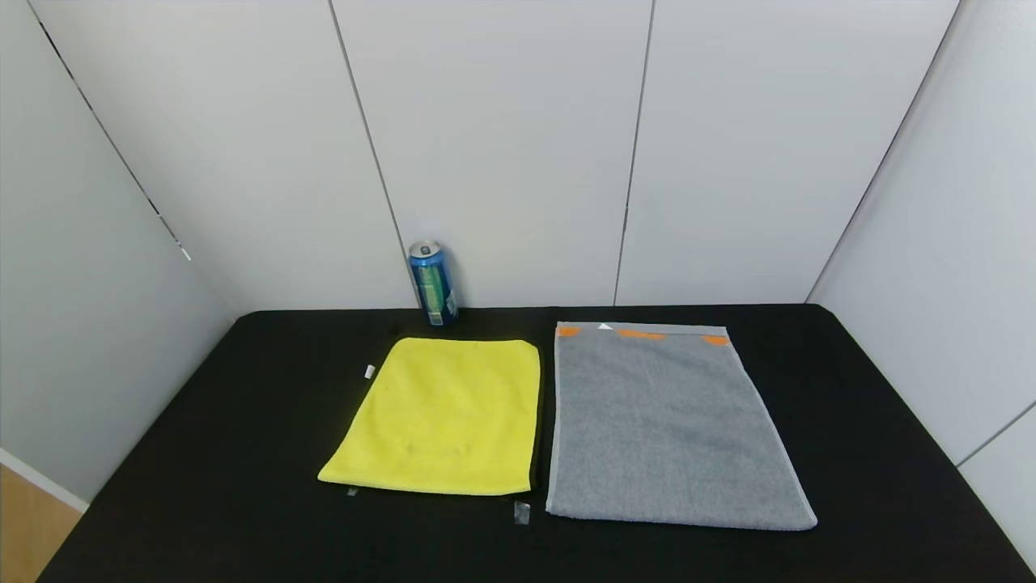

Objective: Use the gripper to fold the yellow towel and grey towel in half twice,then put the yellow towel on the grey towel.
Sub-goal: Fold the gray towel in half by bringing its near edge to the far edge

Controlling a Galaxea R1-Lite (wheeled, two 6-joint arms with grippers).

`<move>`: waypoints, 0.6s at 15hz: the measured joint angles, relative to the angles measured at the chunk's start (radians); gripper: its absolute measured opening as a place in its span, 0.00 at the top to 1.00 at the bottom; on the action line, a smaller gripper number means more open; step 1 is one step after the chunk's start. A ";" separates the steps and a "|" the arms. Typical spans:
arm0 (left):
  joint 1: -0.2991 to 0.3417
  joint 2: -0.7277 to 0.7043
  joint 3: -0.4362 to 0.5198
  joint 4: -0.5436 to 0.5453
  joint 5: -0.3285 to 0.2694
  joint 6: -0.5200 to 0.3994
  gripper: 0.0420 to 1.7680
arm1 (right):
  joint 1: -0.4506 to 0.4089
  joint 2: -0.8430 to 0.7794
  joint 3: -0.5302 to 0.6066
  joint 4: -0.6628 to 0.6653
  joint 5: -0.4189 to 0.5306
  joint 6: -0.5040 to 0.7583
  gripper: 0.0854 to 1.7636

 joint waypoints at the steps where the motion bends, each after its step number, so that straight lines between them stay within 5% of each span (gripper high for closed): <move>1: 0.000 0.000 0.000 0.000 0.000 0.005 0.03 | 0.000 0.002 -0.030 0.011 0.006 0.021 0.03; 4: 0.000 0.000 -0.051 0.022 -0.033 -0.004 0.03 | 0.001 0.042 -0.112 0.014 0.010 0.031 0.03; 9: 0.000 0.031 -0.267 0.181 -0.225 -0.007 0.03 | 0.020 0.204 -0.284 -0.014 0.030 0.034 0.03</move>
